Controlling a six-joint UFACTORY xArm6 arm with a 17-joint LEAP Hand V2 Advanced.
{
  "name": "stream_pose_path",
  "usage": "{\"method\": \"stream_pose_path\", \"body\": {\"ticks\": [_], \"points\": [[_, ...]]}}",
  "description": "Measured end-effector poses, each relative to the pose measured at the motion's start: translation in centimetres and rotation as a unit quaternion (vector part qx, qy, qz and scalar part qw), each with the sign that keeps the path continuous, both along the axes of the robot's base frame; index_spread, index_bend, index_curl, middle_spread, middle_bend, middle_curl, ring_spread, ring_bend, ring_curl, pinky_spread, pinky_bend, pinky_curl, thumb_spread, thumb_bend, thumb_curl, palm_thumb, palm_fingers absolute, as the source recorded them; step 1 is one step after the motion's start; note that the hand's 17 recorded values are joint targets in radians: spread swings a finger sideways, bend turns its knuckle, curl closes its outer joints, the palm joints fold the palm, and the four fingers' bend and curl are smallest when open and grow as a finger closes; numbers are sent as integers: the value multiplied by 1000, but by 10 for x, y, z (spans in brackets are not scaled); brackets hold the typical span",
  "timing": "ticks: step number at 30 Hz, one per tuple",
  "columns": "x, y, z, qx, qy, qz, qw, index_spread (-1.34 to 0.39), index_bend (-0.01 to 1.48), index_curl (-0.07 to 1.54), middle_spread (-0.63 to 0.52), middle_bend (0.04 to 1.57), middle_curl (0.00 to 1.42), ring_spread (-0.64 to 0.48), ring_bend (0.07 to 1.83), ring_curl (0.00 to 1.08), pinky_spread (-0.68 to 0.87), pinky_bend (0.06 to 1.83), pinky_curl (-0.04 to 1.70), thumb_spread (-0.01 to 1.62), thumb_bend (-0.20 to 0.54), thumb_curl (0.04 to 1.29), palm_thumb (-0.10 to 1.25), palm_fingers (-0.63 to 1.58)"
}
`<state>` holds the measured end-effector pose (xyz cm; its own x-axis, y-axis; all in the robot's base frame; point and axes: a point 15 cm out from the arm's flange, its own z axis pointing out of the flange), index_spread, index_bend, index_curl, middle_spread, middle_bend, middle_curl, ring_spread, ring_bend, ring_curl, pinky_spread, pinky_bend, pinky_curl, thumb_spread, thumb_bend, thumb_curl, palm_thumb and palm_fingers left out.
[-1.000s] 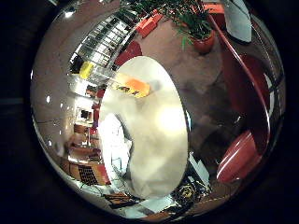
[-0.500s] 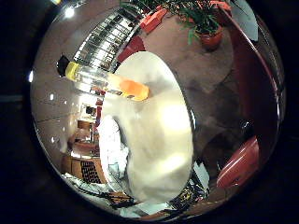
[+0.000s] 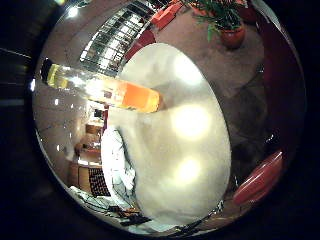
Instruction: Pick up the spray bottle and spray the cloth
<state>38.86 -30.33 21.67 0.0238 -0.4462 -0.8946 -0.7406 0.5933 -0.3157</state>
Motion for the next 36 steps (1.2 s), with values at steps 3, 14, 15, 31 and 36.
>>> {"method": "stream_pose_path", "body": {"ticks": [3,14,15,31,36], "points": [[12,7,-4,-8,5,7,1000,-173,150,261,155,282,343,197,492,249,374,446,282,984,-27,303,518,112],[50,36,-9,-15,11,24,1000,-141,161,277,107,338,358,135,585,264,321,397,267,983,-25,306,544,298],[55,41,-8,-13,9,27,1000,-144,169,280,78,393,376,102,614,269,295,372,257,987,-20,309,559,376],[119,112,-6,24,8,49,998,-234,876,669,-100,1102,645,-161,1200,519,-290,1069,504,971,-3,450,1058,1353],[123,119,-2,27,7,55,998,-192,1083,745,-85,1282,688,-171,1360,597,-225,1263,655,972,-6,505,1129,1212]]}}
